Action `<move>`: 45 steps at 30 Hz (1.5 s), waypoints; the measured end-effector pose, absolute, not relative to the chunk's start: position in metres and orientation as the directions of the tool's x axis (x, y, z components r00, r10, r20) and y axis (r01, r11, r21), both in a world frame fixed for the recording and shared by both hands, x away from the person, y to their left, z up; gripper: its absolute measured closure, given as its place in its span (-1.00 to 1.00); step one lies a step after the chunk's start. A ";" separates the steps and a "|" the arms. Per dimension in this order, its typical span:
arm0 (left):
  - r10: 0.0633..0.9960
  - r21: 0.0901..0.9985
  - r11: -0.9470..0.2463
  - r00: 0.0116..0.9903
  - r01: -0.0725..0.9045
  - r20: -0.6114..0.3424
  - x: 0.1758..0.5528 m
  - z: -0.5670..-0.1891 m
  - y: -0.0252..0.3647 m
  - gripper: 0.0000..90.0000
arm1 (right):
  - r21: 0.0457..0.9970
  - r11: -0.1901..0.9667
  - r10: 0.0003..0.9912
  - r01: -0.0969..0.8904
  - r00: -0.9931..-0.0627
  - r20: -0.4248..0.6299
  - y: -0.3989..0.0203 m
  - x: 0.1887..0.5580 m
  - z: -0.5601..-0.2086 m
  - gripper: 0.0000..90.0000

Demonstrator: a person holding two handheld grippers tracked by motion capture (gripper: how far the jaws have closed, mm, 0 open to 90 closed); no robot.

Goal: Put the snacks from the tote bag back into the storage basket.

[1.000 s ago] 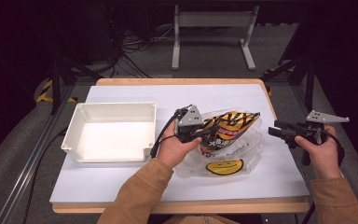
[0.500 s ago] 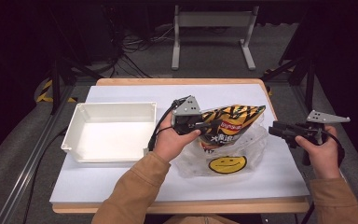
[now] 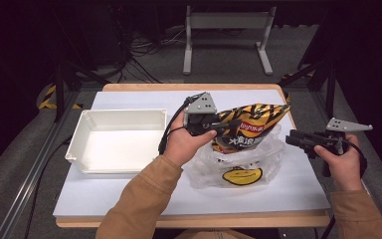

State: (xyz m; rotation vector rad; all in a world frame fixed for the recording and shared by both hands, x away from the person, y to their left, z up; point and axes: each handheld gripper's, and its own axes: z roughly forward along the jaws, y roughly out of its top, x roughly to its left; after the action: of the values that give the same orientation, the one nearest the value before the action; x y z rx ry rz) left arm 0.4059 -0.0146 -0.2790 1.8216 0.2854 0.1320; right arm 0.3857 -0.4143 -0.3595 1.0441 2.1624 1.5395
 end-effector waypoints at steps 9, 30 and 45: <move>0.244 0.967 -0.227 0.968 0.113 -0.056 0.405 -0.263 -0.016 0.84 | 0.905 0.165 0.695 0.393 -0.697 0.176 -0.414 0.385 -0.359 0.36; 0.244 0.972 -0.200 0.967 0.121 -0.070 0.407 -0.238 0.023 0.85 | 0.900 0.166 0.689 0.404 -0.700 0.187 -0.410 0.385 -0.362 0.38; 0.304 0.970 -0.204 0.951 0.129 -0.062 0.405 -0.227 0.079 0.85 | 0.914 0.199 0.686 0.353 -0.717 0.127 -0.397 0.376 -0.358 0.37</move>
State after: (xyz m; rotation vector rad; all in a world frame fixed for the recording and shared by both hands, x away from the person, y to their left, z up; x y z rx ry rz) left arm 0.4047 0.0792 -0.2266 1.7803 0.3231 0.1642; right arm 0.3758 -0.3971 -0.3576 0.9803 2.1707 1.5237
